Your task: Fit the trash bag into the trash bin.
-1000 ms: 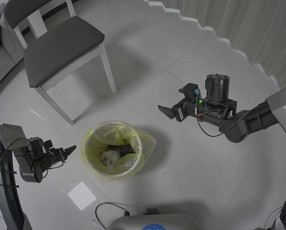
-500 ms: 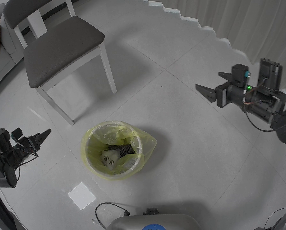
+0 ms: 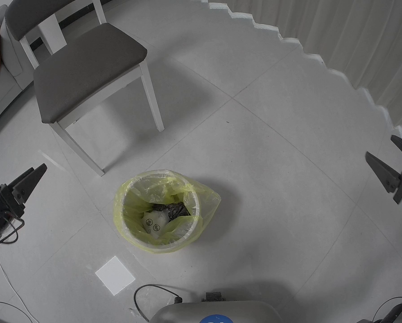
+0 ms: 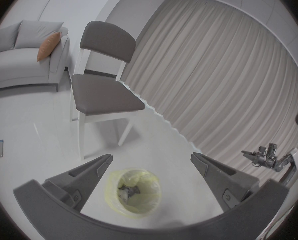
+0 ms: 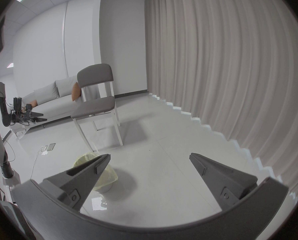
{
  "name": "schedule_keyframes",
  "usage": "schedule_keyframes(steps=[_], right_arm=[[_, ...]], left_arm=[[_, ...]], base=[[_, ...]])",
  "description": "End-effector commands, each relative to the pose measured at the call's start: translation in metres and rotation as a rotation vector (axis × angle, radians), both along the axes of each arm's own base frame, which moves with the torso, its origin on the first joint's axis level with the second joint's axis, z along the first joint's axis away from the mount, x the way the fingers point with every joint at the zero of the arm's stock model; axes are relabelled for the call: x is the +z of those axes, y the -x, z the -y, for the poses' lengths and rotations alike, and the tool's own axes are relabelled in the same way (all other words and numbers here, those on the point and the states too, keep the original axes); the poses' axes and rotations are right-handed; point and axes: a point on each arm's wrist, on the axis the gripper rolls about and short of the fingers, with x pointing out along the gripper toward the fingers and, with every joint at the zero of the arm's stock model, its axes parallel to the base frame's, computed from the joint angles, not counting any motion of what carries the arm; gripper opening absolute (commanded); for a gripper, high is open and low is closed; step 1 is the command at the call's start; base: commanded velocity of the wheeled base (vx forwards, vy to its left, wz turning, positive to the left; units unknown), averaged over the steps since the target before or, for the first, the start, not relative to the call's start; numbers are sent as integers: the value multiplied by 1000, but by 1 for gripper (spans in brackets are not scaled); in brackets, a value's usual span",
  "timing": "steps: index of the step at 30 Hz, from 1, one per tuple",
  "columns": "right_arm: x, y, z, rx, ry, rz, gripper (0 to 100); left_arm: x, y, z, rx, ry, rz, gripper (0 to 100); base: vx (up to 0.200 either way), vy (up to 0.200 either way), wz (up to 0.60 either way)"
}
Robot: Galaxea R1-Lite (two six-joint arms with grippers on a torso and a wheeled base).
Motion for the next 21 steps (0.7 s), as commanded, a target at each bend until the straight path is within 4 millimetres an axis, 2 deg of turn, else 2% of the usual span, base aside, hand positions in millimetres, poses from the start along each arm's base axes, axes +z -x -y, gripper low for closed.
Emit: schedule_keyframes(steps=[1, 2, 4, 7, 9, 13, 16, 19, 21], right_arm=[[-71, 132, 29, -149, -90, 179, 100], [-77, 144, 29, -151, -89, 173, 100], [-88, 151, 30, -185, -80, 123, 100], [-96, 157, 28, -220, -117, 152, 100], [-108, 151, 28, -238, -132, 123, 100], [-123, 143, 28, -248, -145, 133, 100], [-126, 142, 28, -236, -142, 103, 100], [-137, 140, 28, -219, -119, -1, 100], [-139, 140, 28, -214, -127, -23, 100]], left_arm=[[60, 183, 48, -293, 2, 88, 100], [63, 201, 45, -341, -1, 60, 100], [61, 221, 41, -387, -26, 58, 100], [48, 240, 39, -390, -71, 126, 100], [34, 248, 39, -387, -74, 152, 100], [26, 242, 38, -264, -67, 112, 100], [19, 232, 36, -163, -98, 110, 100], [-7, 208, 36, -51, -256, 110, 100], [-22, 193, 34, 98, -317, 100, 100]], base=[[0, 0, 0], [0, 0, 0], [0, 0, 0], [0, 0, 0], [0, 0, 0], [0, 0, 0], [0, 0, 0], [0, 0, 0], [0, 0, 0]])
